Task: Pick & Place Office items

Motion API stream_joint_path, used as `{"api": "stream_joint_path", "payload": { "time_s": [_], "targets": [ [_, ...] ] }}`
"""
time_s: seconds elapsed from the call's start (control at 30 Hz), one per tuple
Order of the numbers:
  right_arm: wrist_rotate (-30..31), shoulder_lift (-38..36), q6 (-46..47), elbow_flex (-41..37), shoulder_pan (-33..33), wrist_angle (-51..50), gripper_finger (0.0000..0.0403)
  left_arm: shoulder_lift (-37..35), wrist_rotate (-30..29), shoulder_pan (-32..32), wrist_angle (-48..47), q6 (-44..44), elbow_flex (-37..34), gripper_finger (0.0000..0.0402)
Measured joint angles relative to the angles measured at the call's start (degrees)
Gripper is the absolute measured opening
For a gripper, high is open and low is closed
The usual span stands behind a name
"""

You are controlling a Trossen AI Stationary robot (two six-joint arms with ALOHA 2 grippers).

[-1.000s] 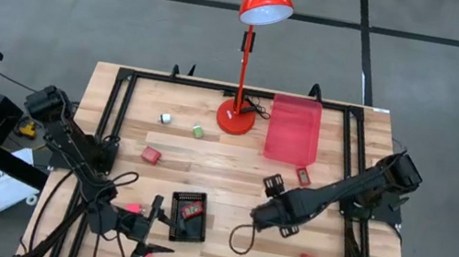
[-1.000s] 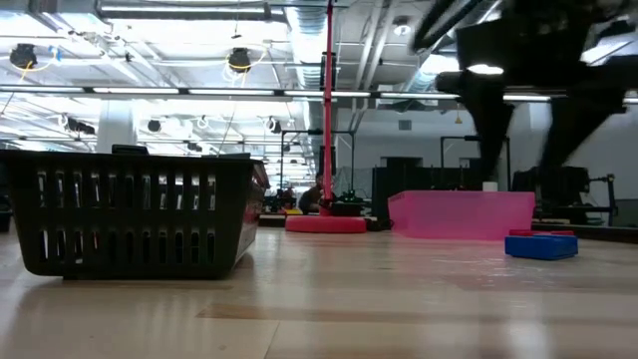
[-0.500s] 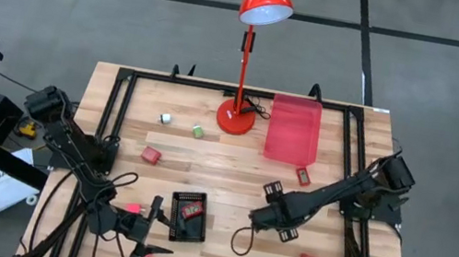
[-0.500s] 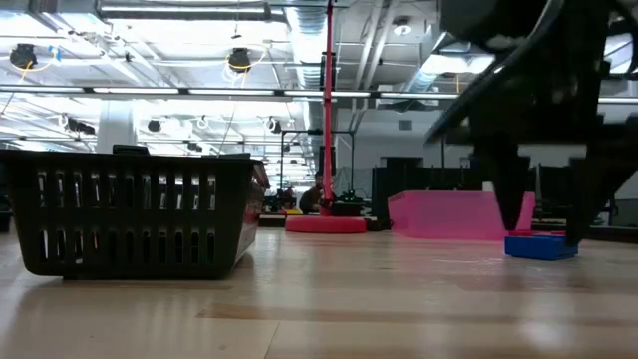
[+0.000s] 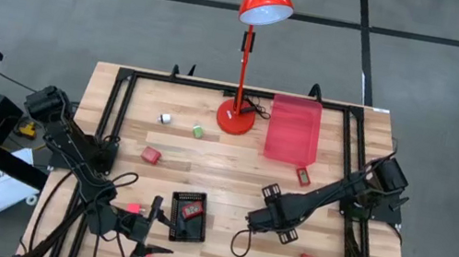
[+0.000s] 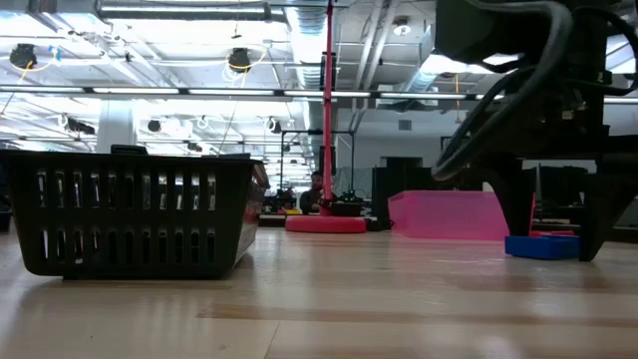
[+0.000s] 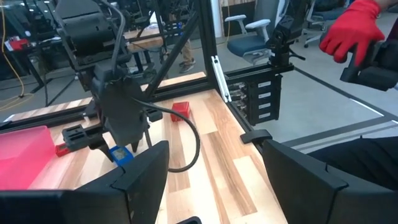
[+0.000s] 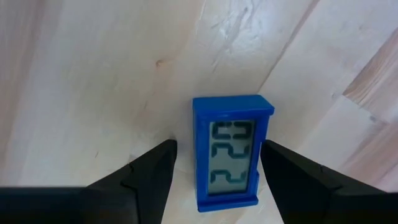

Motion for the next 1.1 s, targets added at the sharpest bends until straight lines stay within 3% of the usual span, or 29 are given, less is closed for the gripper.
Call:
{"api": "stream_joint_path", "payload": {
  "time_s": [0.2, 0.47, 0.73, 0.9, 1.1],
  "targets": [
    [-1.0, 0.0, 2.0, 0.0, -0.7, 0.4, 0.0215, 0.0, 0.0, 0.0, 0.0, -0.2, 0.0, 0.0254],
    [-1.2, 0.1, 6.2, 0.0, -0.6, 0.4, 0.0125, 0.0, -0.2, 0.0, -0.5, -1.6, 0.0, 0.0254],
    [-1.2, 0.7, 12.4, 3.4, 1.4, -0.3, 0.0131, 0.0, -8.9, 0.1, -15.1, -9.9, 0.0, 0.0254],
    [-1.2, 0.6, 14.6, 9.4, 4.0, 5.6, 0.0149, 0.0, -12.2, 2.1, -24.0, -17.0, 0.0, 0.0254],
    [-0.9, 0.7, 12.4, 18.0, 5.4, 8.3, 0.0129, 0.0, -12.3, 2.7, -20.8, -13.9, 0.0, 0.0254]
  ]
}}
